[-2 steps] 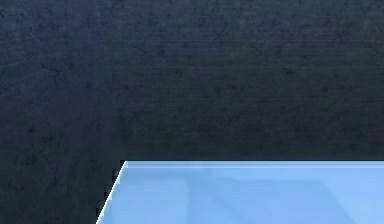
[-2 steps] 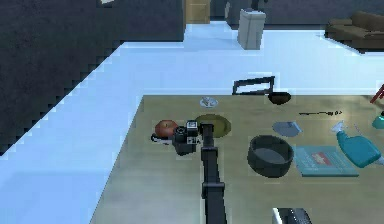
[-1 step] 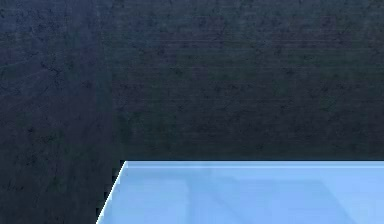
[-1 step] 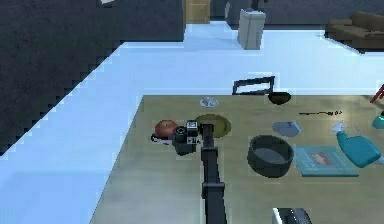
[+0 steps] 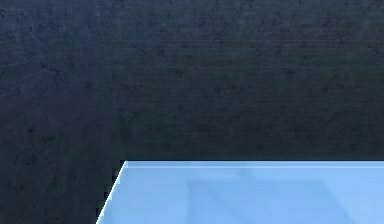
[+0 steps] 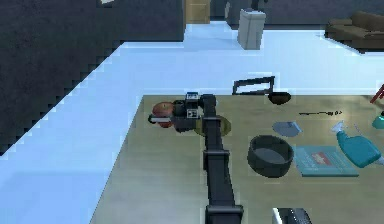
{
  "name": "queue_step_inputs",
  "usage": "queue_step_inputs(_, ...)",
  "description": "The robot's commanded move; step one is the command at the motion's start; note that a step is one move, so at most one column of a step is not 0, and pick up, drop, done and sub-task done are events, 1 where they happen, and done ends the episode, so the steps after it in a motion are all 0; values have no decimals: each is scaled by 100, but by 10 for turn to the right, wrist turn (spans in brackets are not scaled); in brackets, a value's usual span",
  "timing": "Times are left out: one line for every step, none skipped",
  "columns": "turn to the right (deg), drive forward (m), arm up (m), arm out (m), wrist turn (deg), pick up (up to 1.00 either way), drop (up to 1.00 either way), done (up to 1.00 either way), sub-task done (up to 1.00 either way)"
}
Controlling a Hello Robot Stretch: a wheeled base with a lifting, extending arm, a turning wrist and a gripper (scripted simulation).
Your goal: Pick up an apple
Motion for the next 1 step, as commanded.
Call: queue_step_inputs(0,0,0,0,0,0,0,100,0)
